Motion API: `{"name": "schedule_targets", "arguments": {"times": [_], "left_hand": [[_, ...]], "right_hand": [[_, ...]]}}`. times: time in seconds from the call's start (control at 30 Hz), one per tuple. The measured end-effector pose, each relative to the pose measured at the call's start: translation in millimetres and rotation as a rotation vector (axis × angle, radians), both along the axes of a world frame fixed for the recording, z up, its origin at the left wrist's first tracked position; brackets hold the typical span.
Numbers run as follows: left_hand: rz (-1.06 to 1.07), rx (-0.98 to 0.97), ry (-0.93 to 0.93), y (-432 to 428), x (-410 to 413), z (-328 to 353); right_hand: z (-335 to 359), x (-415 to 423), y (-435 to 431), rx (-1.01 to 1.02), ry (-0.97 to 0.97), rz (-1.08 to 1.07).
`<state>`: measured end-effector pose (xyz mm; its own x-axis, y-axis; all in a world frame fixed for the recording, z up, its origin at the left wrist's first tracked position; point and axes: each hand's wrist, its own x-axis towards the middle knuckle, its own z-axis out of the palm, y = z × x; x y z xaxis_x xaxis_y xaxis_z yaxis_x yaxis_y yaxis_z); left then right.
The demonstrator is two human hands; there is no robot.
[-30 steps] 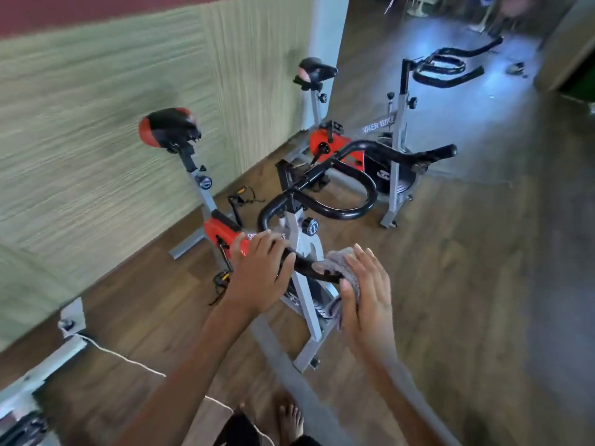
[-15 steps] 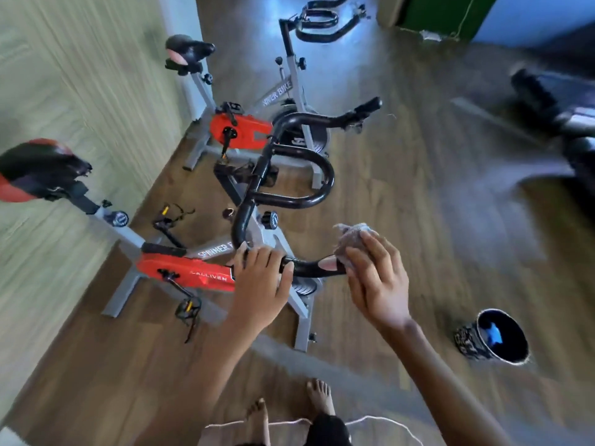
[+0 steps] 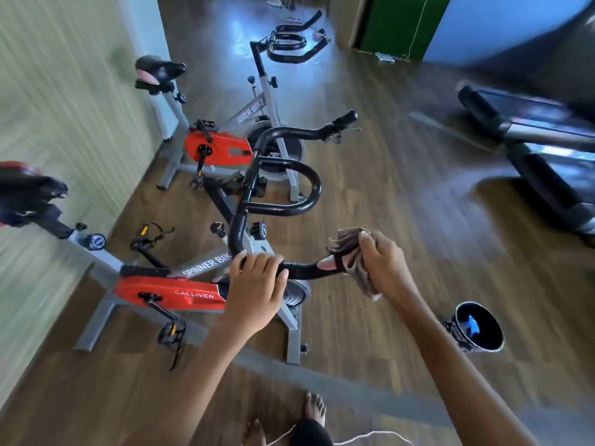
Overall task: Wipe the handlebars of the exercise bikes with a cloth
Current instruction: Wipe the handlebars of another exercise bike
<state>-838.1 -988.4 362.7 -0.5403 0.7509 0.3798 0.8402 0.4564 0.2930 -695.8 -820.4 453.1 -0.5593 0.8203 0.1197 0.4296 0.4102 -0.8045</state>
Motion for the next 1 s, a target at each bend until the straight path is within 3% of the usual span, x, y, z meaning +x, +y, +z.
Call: {"name": "schedule_targets", "arguments": {"times": [0.03, 0.1, 0.17, 0.37, 0.5, 0.63, 0.73, 0.83, 1.0], "left_hand": [[-0.002, 0.002, 0.003, -1, -1, 0], [-0.012, 0.017, -0.008, -2, -1, -1], [-0.008, 0.041, -0.020, -2, 0, -2], [-0.043, 0.056, 0.022, -5, -5, -3], [-0.069, 0.053, 0.056, -8, -8, -3], [-0.044, 0.077, 0.029, -6, -4, -3], [-0.026, 0.069, 0.014, -5, 0, -5], [-0.031, 0.078, 0.022, -5, -1, -3], [-0.006, 0.047, -0.008, -4, 3, -3]], "right_hand": [[7, 1, -2, 0.135, -0.108, 0.012], [5, 9, -13, 0.761, -0.218, -0.013], [-10, 11, -31, 1.075, -0.229, 0.079], [-43, -12, -49, 1.219, -0.690, 0.194], [-28, -8, -27, 1.301, -0.606, 0.312], [-23, -18, -33, 1.251, -0.614, 0.148], [-47, -23, -44, 1.322, -0.672, 0.278], [-34, -17, -25, 1.393, -0.547, 0.372], [-42, -29, -40, 1.250, -0.504, 0.165]]}}
